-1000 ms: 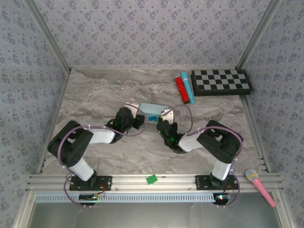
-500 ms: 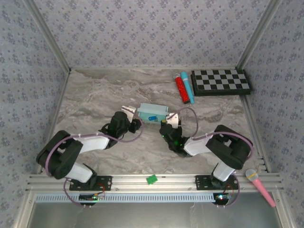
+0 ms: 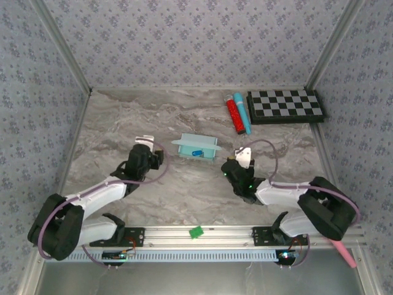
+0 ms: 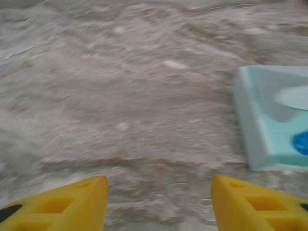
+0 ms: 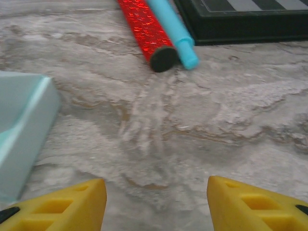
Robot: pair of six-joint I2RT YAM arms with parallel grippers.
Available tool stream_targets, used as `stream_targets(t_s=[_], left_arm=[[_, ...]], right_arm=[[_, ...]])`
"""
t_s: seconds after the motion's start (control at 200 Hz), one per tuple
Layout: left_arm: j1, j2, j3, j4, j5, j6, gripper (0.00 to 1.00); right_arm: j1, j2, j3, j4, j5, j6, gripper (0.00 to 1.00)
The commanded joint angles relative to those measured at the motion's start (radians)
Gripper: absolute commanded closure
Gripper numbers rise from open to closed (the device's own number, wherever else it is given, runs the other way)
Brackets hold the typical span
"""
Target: Fold the paper box
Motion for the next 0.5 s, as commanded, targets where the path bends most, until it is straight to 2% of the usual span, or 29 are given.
stream_targets(t_s=[0.0,0.23,0.355,0.495], left_arm=[[0.066,-0.013,0.092,-0.131,0.031,-0.095,0.41],[0.159,0.069,0.268,-0.247,0.18,-0.156,0.39],[0.176,0.157,0.405,-0.304,0.339,-0.125,0.39],[0.176,0.268,0.552,-0.383,0.489,-0.132,0.39]], right_arm=[[-0.076,-0.067,0.044,-0.175,-0.124,0.048,0.41],[-0.262,-0.134,0.154,-0.274,-0.446,-0.01,0.41],[-0.333,-0.11,0.26,-0.322,-0.665,-0.064,0.41],[-0.368,-0.045,0.388,-0.407,-0.795,-0.094,0.41]])
